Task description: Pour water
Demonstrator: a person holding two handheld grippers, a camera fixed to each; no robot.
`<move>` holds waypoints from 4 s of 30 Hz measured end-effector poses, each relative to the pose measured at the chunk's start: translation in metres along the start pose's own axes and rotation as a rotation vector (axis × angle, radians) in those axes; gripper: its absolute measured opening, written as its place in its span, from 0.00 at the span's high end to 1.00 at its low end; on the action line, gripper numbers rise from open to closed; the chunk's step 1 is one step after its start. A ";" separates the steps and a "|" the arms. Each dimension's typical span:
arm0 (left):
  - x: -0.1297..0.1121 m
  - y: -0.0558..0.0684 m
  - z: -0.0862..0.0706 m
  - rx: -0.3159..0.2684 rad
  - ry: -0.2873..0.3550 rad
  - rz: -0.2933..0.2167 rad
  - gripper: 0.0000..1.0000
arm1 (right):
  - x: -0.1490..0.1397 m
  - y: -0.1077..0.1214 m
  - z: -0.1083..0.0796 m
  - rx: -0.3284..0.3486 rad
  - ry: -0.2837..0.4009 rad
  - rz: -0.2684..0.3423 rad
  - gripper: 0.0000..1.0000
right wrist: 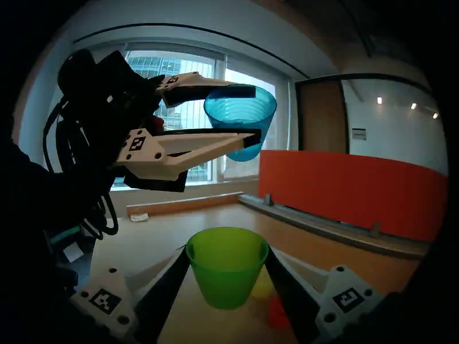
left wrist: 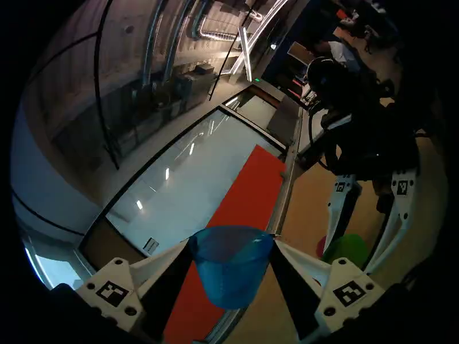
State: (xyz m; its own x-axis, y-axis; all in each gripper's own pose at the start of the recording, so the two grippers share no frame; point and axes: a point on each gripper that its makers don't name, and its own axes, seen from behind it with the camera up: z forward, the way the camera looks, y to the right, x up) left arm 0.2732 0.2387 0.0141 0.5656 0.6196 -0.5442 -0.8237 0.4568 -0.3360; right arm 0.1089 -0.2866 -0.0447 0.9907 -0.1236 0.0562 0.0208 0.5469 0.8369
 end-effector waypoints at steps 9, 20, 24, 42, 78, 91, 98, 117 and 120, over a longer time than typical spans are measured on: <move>0.001 -0.001 0.001 0.004 0.000 0.030 0.12 | 0.000 0.001 0.000 -0.004 0.000 0.000 0.08; 0.005 -0.002 0.001 0.010 0.003 0.072 0.12 | 0.002 0.003 -0.001 -0.007 0.003 -0.002 0.08; 0.006 -0.003 0.001 0.014 0.004 0.086 0.12 | 0.002 0.003 -0.002 -0.008 0.003 -0.002 0.08; 0.009 -0.005 0.003 0.009 -0.002 0.134 0.12 | 0.003 0.003 -0.003 -0.009 0.005 -0.009 0.08; 0.018 -0.007 0.001 0.018 -0.015 0.276 0.12 | 0.002 0.005 -0.005 -0.019 0.005 -0.019 0.08; 0.022 -0.011 0.000 0.025 -0.019 0.341 0.12 | 0.004 0.005 -0.004 -0.021 0.008 -0.022 0.08; 0.026 -0.011 -0.001 0.024 -0.017 0.374 0.12 | 0.003 0.006 -0.004 -0.024 0.008 -0.023 0.08; 0.031 -0.009 0.000 0.020 -0.022 0.466 0.12 | 0.003 0.008 -0.004 -0.030 0.011 -0.027 0.08; 0.032 -0.008 0.001 0.019 -0.022 0.481 0.12 | 0.004 0.008 -0.004 -0.031 0.013 -0.026 0.08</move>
State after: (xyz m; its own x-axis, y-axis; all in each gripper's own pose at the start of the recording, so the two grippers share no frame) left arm 0.2983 0.2555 0.0005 0.1214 0.7770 -0.6177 -0.9913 0.1265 -0.0358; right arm 0.1134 -0.2790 -0.0398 0.9915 -0.1275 0.0271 0.0507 0.5689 0.8209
